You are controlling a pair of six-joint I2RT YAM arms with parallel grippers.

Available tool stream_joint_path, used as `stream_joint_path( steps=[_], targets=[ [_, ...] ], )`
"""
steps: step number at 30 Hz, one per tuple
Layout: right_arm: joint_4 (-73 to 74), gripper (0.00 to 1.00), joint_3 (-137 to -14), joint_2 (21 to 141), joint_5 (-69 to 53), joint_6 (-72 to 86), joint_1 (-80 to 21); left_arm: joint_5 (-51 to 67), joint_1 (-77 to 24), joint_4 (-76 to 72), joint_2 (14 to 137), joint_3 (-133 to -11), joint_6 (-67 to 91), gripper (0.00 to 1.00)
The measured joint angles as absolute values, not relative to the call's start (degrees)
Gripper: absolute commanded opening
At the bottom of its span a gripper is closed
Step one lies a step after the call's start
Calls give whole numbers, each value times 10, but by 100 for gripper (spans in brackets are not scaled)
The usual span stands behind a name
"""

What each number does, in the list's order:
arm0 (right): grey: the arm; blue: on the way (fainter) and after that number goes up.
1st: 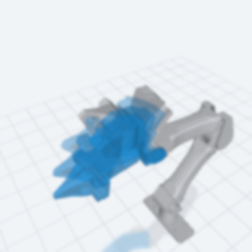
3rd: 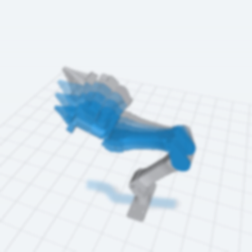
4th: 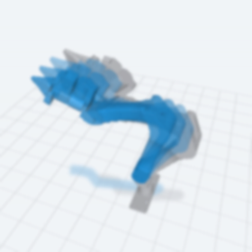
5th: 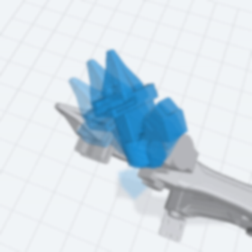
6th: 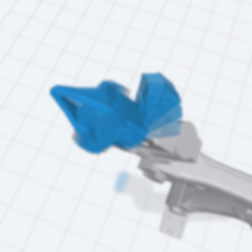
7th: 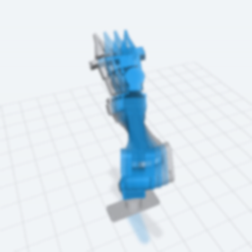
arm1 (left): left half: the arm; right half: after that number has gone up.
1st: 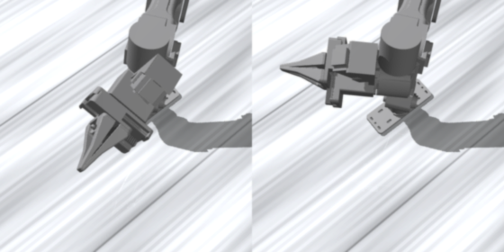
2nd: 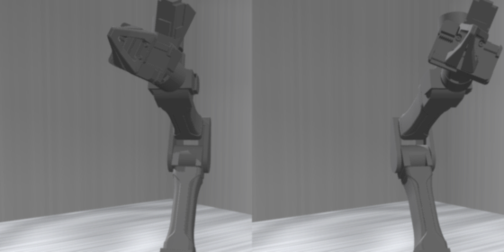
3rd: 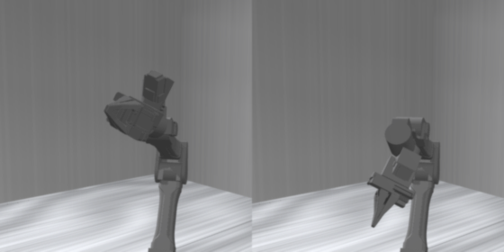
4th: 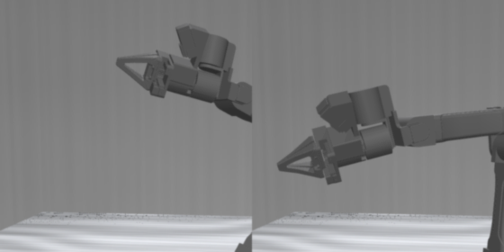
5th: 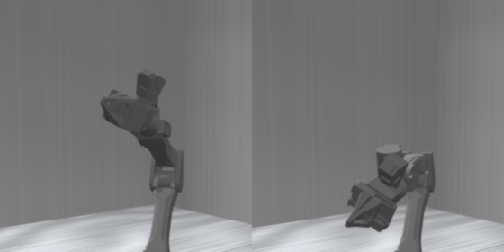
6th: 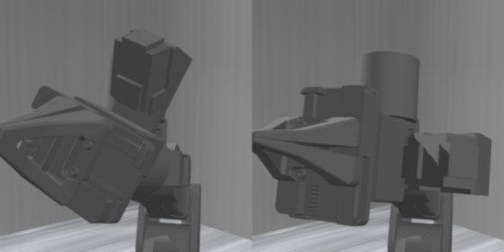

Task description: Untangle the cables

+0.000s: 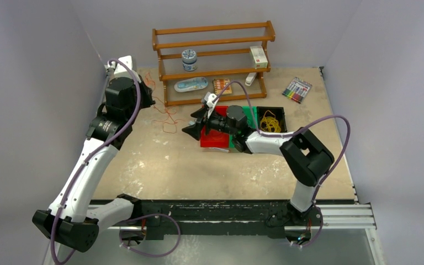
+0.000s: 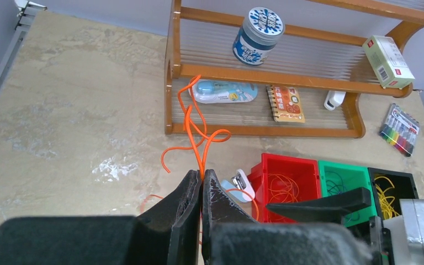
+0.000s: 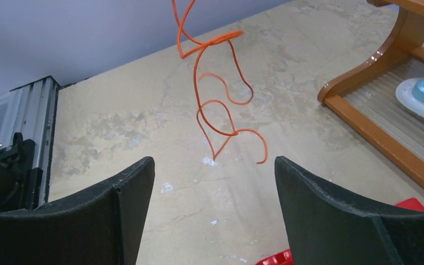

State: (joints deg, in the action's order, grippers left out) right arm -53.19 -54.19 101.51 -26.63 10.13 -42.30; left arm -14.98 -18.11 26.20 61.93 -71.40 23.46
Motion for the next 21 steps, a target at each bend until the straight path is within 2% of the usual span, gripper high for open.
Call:
stream_joint_path(
  steps=[10,16,18,21],
  targets=[
    [-577,82,-608,1066,-283,89,-434,-127,-181,262,627,-719,249,0],
    [-587,78,-635,1089,-283,89,-446,-119,-181,262,629,-724,255,0],
    [-591,72,-647,1103,-284,90,-448,-116,-181,262,629,-727,260,0],
    [-595,53,-662,1125,-283,91,-449,-111,-181,262,629,-730,263,0]
  ],
)
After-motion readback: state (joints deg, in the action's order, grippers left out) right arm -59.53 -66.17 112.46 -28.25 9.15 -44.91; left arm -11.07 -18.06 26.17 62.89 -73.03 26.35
